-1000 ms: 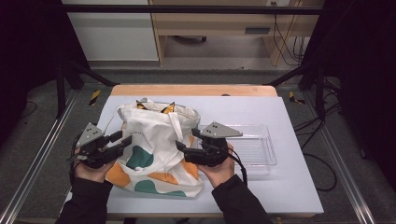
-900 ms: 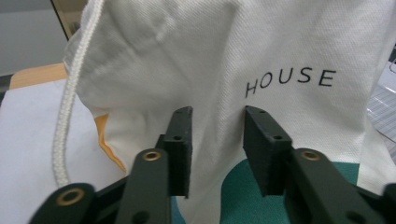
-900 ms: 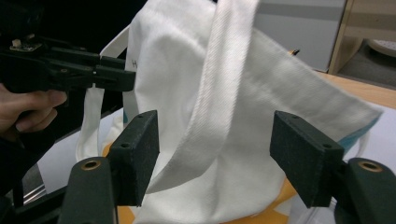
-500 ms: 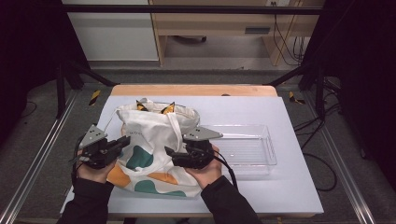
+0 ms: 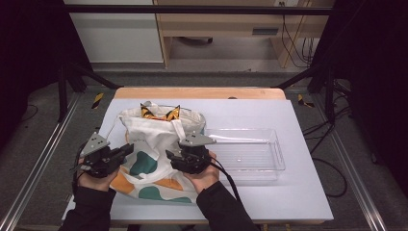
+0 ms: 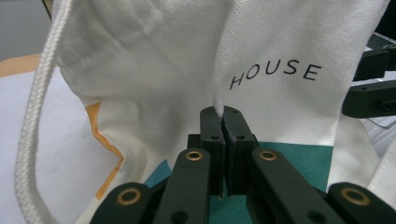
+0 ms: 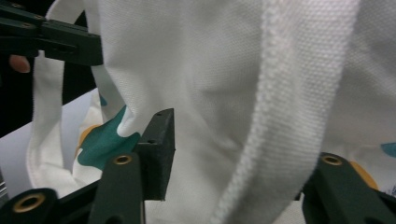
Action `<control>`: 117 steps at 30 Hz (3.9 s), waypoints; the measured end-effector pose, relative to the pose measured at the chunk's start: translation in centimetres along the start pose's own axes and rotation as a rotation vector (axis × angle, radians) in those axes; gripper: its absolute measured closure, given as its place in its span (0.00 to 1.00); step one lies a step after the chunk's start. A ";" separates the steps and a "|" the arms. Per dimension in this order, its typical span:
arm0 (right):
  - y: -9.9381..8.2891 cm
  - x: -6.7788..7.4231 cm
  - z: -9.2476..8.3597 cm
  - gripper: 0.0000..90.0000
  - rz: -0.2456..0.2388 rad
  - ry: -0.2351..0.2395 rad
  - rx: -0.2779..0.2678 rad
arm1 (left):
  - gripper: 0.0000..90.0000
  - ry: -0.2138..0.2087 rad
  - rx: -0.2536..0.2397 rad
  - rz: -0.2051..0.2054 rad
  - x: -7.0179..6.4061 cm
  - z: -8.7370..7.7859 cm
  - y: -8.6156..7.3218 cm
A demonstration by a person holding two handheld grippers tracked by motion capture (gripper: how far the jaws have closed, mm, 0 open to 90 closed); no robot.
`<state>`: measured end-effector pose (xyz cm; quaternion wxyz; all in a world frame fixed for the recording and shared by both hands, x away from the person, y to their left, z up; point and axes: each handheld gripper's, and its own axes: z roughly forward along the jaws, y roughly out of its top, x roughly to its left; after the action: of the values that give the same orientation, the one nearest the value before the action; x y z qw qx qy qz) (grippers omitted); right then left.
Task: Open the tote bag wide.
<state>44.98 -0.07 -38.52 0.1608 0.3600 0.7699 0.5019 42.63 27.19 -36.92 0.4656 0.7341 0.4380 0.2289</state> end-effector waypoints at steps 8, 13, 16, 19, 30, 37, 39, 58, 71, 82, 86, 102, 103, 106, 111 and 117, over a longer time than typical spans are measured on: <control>-0.2 0.1 0.7 0.89 0.012 -0.066 0.014 | 0.98 -0.005 0.004 0.000 -0.1 -0.2 -0.3; -0.3 0.3 0.3 0.96 -0.018 -0.061 0.018 | 0.98 -0.005 0.007 0.003 -0.2 -0.4 -0.5; -0.5 0.4 -0.2 0.96 -0.019 -0.039 0.014 | 0.97 -0.007 0.013 0.001 -0.3 -0.5 -0.8; -0.9 0.5 -0.6 0.97 -0.031 -0.021 0.011 | 0.96 -0.009 0.016 -0.001 -0.4 -0.4 -1.0; -2.0 1.1 -1.0 0.97 -0.054 0.011 0.021 | 0.80 -0.039 -0.005 -0.014 -0.3 -0.2 -0.7; -2.8 1.0 -1.0 0.89 -0.033 0.038 0.027 | 0.97 -0.038 0.028 -0.008 -0.7 -0.3 -1.5; -2.7 0.9 -1.2 0.78 -0.023 0.054 0.017 | 0.97 -0.032 0.029 -0.005 -0.7 -0.5 -1.8; 0.9 0.7 -6.0 0.76 -0.005 0.094 -0.163 | 0.97 -0.036 0.064 0.042 -1.1 -0.9 -4.4; 2.0 1.1 -3.9 0.96 -0.014 0.067 -0.126 | 0.97 -0.041 0.086 0.051 -1.2 -0.8 -5.0; 0.7 1.3 -2.9 1.00 -0.014 0.036 -0.058 | 0.97 -0.040 0.093 0.056 -1.3 -0.7 -5.4; 0.2 1.2 -2.6 1.00 0.004 0.042 -0.033 | 0.97 -0.041 0.098 0.062 -1.3 -0.6 -5.5; -1.5 0.7 -2.3 1.00 0.031 0.072 -0.026 | 0.85 -0.024 -0.031 -0.007 -0.9 -4.2 -4.4; -1.5 0.8 -2.2 1.00 0.032 0.073 -0.023 | 0.86 -0.018 -0.052 -0.009 -0.8 -4.8 -4.1; -1.8 0.8 -2.0 1.00 0.031 0.079 -0.017 | 0.90 0.004 -0.108 -0.015 -0.5 -6.1 -3.3; -2.1 1.0 -1.6 1.00 0.025 0.092 -0.006 | 0.99 0.020 -0.159 0.006 -0.1 -6.6 -1.5; -2.5 1.1 -1.6 1.00 0.016 0.100 -0.001 | 1.00 0.018 -0.098 0.054 -0.3 -3.3 -0.2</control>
<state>42.29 -0.93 -39.94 0.1182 0.3405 0.7738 0.5210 39.89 28.54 -35.59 0.4907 0.7200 0.4104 0.2691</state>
